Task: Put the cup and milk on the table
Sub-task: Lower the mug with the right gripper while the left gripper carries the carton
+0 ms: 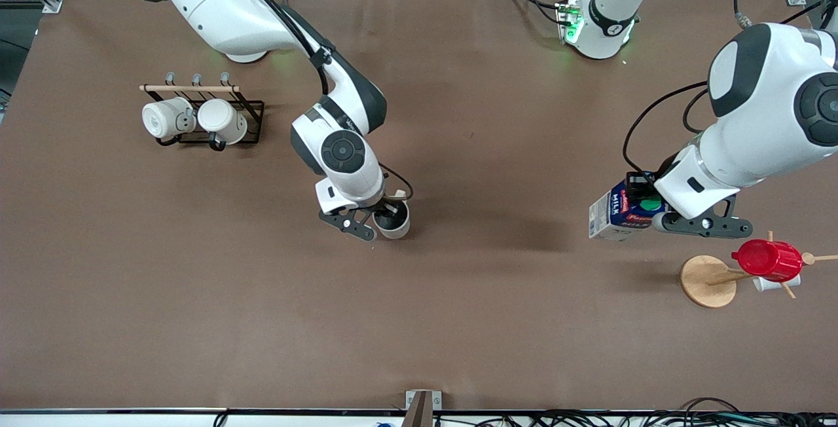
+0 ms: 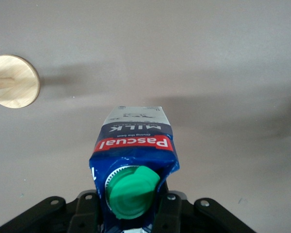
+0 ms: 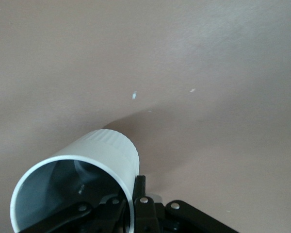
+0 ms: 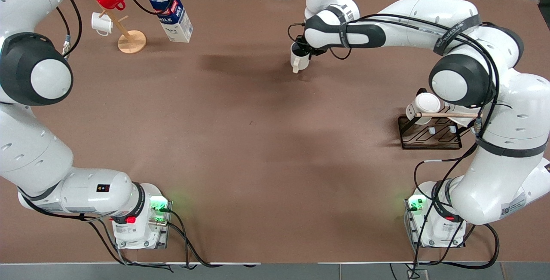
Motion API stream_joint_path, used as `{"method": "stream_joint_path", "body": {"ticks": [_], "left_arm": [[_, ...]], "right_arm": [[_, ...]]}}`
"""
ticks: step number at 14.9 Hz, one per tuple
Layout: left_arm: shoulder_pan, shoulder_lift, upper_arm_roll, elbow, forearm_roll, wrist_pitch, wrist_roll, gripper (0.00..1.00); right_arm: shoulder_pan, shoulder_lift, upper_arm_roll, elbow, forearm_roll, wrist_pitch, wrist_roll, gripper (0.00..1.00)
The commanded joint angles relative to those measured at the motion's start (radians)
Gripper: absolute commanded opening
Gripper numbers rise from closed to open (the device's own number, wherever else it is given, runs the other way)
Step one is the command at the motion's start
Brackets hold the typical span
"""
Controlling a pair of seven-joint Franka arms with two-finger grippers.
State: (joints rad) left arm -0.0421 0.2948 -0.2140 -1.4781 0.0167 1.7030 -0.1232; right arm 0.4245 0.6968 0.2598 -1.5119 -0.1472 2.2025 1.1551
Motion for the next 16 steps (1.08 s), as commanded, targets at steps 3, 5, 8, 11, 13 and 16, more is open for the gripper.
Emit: {"method": "stream_joint_path", "body": {"ticks": [3, 5, 8, 11, 13, 16], "left_arm": [[-0.042, 0.013, -0.036, 0.042, 0.011, -0.02, -0.125, 0.38], [-0.076, 0.035, -0.036, 0.059, 0.009, -0.017, -0.177, 0.38], [-0.14, 0.058, -0.036, 0.062, 0.009, -0.008, -0.295, 0.38], [-0.191, 0.076, -0.036, 0.078, 0.011, -0.006, -0.38, 0.38], [-0.219, 0.096, -0.036, 0.091, 0.009, -0.005, -0.442, 0.38], [-0.274, 0.156, -0.036, 0.131, 0.009, 0.033, -0.561, 0.38]], "right_arm": [[0.043, 0.017, -0.001, 0.015, -0.04, 0.009, 0.032, 0.03], [0.056, 0.024, -0.001, 0.013, -0.049, 0.01, 0.032, 0.06], [0.056, 0.033, -0.001, 0.013, -0.051, 0.013, 0.032, 0.31], [0.056, 0.033, -0.001, 0.013, -0.061, 0.011, 0.034, 0.59], [0.048, 0.023, 0.001, 0.015, -0.058, -0.001, 0.031, 0.91], [0.019, -0.078, 0.001, 0.012, -0.058, -0.102, 0.018, 1.0]]}}
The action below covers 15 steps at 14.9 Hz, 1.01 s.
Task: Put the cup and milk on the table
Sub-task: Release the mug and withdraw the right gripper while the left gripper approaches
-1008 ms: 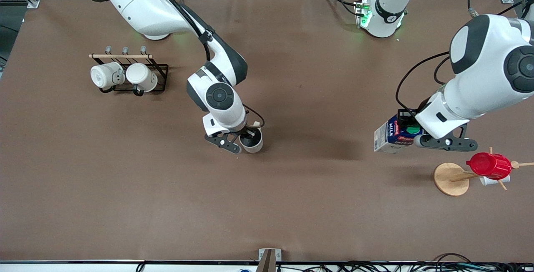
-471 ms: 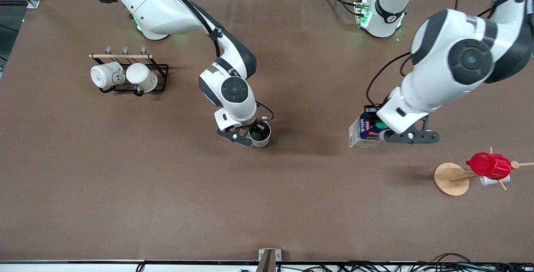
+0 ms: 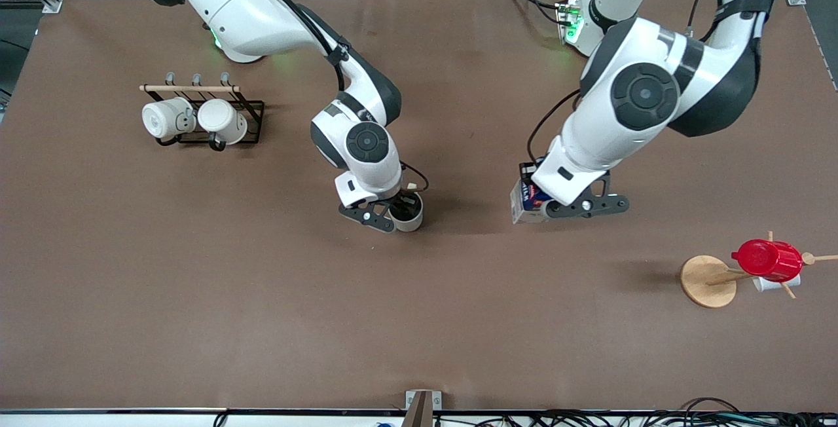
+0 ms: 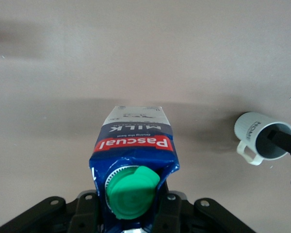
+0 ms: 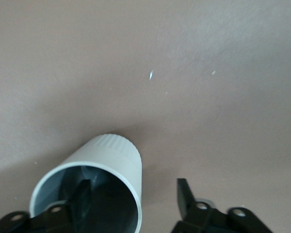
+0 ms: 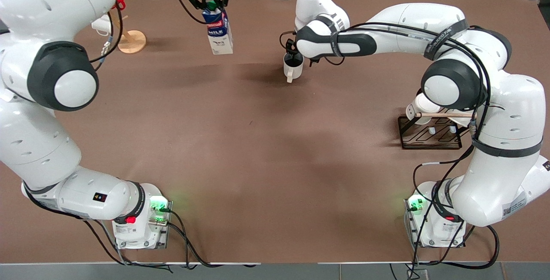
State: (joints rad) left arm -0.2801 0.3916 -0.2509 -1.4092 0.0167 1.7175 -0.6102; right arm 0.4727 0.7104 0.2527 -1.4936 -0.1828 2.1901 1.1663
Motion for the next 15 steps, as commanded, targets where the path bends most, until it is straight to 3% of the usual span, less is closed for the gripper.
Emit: {"method": "stream_joint_path", "body": {"ticks": [1, 5, 9, 11, 15], "left_arm": [[-0.054, 0.081, 0.001, 0.073, 0.009, 0.048, -0.118, 0.38], [-0.138, 0.15, 0.007, 0.085, 0.012, 0.152, -0.261, 0.38], [-0.195, 0.19, 0.01, 0.085, 0.014, 0.18, -0.281, 0.38], [-0.221, 0.208, 0.012, 0.085, 0.014, 0.194, -0.281, 0.38], [-0.249, 0.245, 0.015, 0.085, 0.019, 0.208, -0.275, 0.39]], "right_arm": [[-0.057, -0.145, 0.008, -0.008, -0.023, -0.158, -0.008, 1.0], [-0.221, -0.401, 0.01, -0.04, -0.015, -0.354, -0.157, 1.0], [-0.388, -0.564, -0.013, -0.045, 0.025, -0.484, -0.396, 1.0], [-0.437, -0.615, -0.067, -0.045, 0.089, -0.526, -0.527, 1.0], [-0.433, -0.698, -0.222, -0.042, 0.123, -0.647, -0.859, 1.0]]}}
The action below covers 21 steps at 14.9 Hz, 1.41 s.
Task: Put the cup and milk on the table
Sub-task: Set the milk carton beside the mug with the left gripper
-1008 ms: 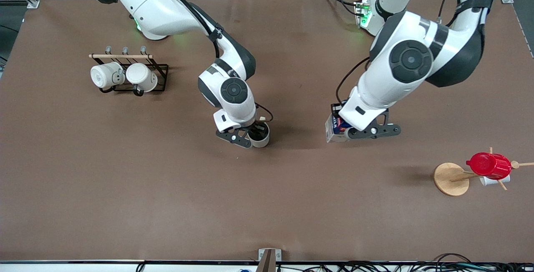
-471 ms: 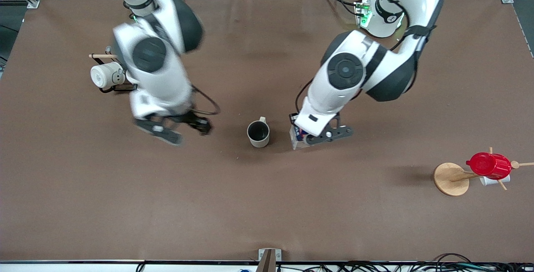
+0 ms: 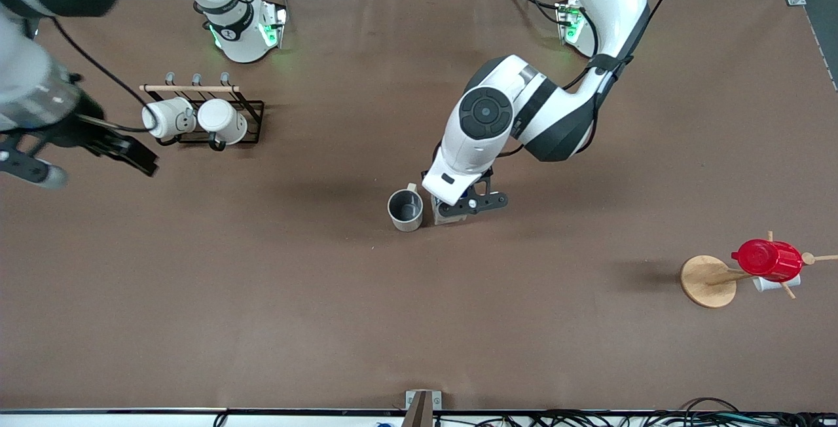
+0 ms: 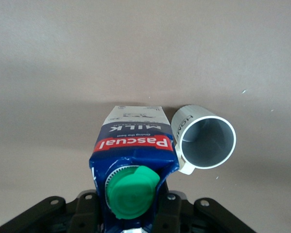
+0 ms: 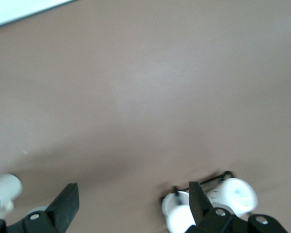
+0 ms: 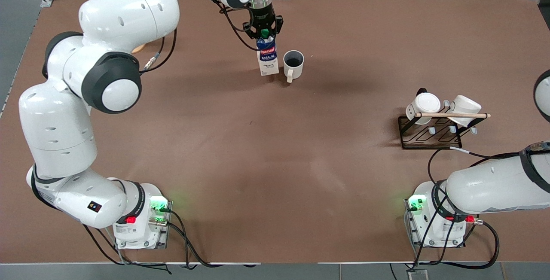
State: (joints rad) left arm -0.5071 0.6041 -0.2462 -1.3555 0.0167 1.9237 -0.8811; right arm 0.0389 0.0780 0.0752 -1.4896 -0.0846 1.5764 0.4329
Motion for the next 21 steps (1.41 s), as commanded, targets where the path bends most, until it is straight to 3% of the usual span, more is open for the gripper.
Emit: {"method": "stream_joint_path", "body": {"ticks": [1, 4, 7, 8, 9, 10, 12, 15, 18, 21], "left_arm": [[-0.025, 0.039, 0.01, 0.032, 0.019, 0.009, -0.004, 0.39], [-0.028, 0.055, 0.01, 0.032, 0.019, 0.069, -0.006, 0.39], [-0.03, 0.062, 0.01, 0.029, 0.02, 0.075, -0.007, 0.46], [-0.028, 0.062, 0.01, 0.029, 0.023, 0.075, -0.006, 0.6], [-0.028, 0.063, 0.01, 0.029, 0.028, 0.077, -0.01, 0.85], [-0.028, 0.066, 0.01, 0.029, 0.029, 0.078, -0.006, 1.0], [-0.022, 0.04, 0.019, 0.029, 0.041, 0.075, -0.009, 1.0], [0.028, -0.064, 0.027, 0.029, 0.152, 0.055, 0.002, 1.0], [0.129, -0.199, 0.024, 0.024, 0.262, -0.093, 0.078, 1.0], [0.255, -0.326, 0.01, 0.022, 0.267, -0.214, 0.203, 1.0]], "right_arm": [[0.001, -0.079, -0.073, -0.044, 0.034, -0.053, -0.204, 1.0], [-0.007, -0.081, -0.118, -0.02, 0.039, -0.061, -0.389, 1.0], [-0.043, -0.076, -0.101, -0.011, 0.042, -0.067, -0.405, 1.0], [-0.042, -0.076, -0.1, -0.011, 0.042, -0.064, -0.402, 1.0], [-0.039, -0.076, -0.1, -0.011, 0.042, -0.065, -0.402, 1.0], [-0.036, -0.076, -0.098, -0.012, 0.042, -0.07, -0.401, 1.0], [-0.036, -0.076, -0.1, -0.012, 0.042, -0.069, -0.401, 1.0], [-0.036, -0.076, -0.1, -0.012, 0.043, -0.07, -0.399, 1.0], [-0.037, -0.076, -0.1, -0.012, 0.048, -0.07, -0.398, 1.0], [-0.056, -0.076, -0.098, -0.012, 0.088, -0.07, -0.402, 1.0]]}}
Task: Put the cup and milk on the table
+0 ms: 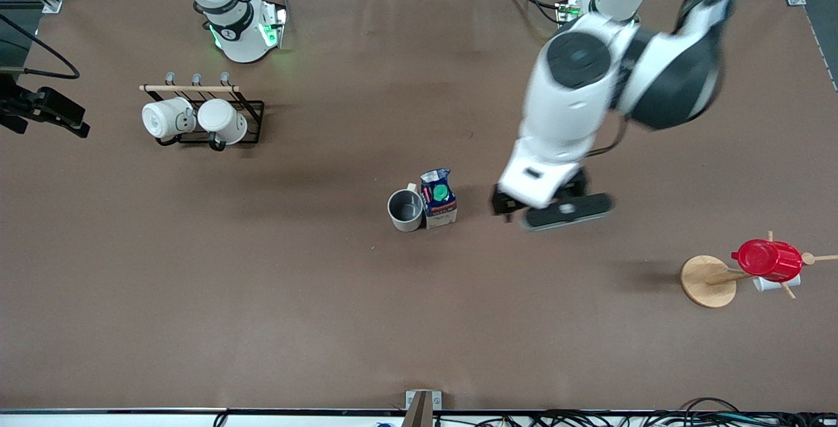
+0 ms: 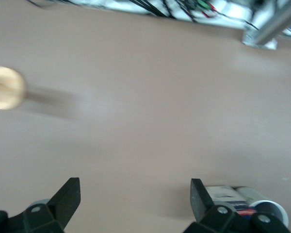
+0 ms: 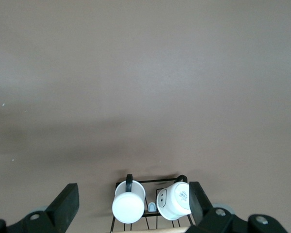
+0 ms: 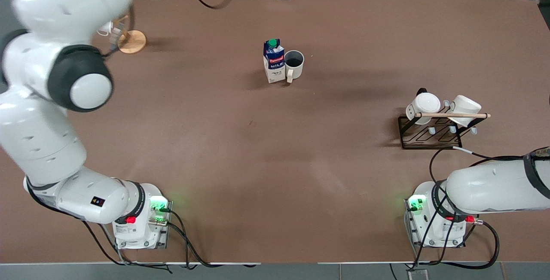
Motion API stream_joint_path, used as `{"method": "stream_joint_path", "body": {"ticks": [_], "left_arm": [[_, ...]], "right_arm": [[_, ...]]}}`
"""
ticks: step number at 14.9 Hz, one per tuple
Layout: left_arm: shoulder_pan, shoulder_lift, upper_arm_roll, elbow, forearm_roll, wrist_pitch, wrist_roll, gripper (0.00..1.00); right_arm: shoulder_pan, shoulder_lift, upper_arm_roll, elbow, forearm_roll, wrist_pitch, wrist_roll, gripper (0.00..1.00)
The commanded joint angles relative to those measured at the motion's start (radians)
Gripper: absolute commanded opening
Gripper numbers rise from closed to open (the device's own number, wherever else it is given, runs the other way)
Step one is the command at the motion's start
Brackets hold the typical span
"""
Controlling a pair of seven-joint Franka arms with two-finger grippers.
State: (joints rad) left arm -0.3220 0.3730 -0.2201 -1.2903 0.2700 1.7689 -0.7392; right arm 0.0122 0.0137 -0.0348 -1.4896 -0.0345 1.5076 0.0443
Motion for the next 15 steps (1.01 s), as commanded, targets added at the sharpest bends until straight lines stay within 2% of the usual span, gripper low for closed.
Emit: {"method": "stream_joint_path", "body": {"ticks": [1, 6, 9, 11, 13, 15], "left_arm": [[0.105, -0.127, -0.019, -0.043, -0.001, -0.092, 0.122, 1.0], [0.311, -0.244, -0.016, -0.056, -0.208, -0.271, 0.427, 1.0], [0.374, -0.376, -0.004, -0.188, -0.25, -0.281, 0.573, 1.0], [0.376, -0.42, 0.011, -0.23, -0.253, -0.285, 0.604, 1.0], [0.368, -0.434, 0.047, -0.227, -0.25, -0.293, 0.662, 1.0], [0.368, -0.442, 0.048, -0.23, -0.25, -0.325, 0.678, 1.0]], "right_arm": [[-0.029, -0.012, 0.012, -0.012, 0.044, -0.003, -0.014, 1.0], [-0.023, -0.012, 0.01, -0.012, 0.044, -0.009, -0.018, 1.0], [-0.021, -0.012, 0.01, -0.014, 0.044, -0.009, -0.018, 1.0], [-0.023, -0.012, 0.01, -0.014, 0.044, -0.01, -0.018, 1.0], [-0.021, -0.012, 0.009, -0.014, 0.044, -0.01, -0.018, 1.0], [-0.023, -0.012, 0.009, -0.014, 0.044, -0.01, -0.018, 1.0]]}}
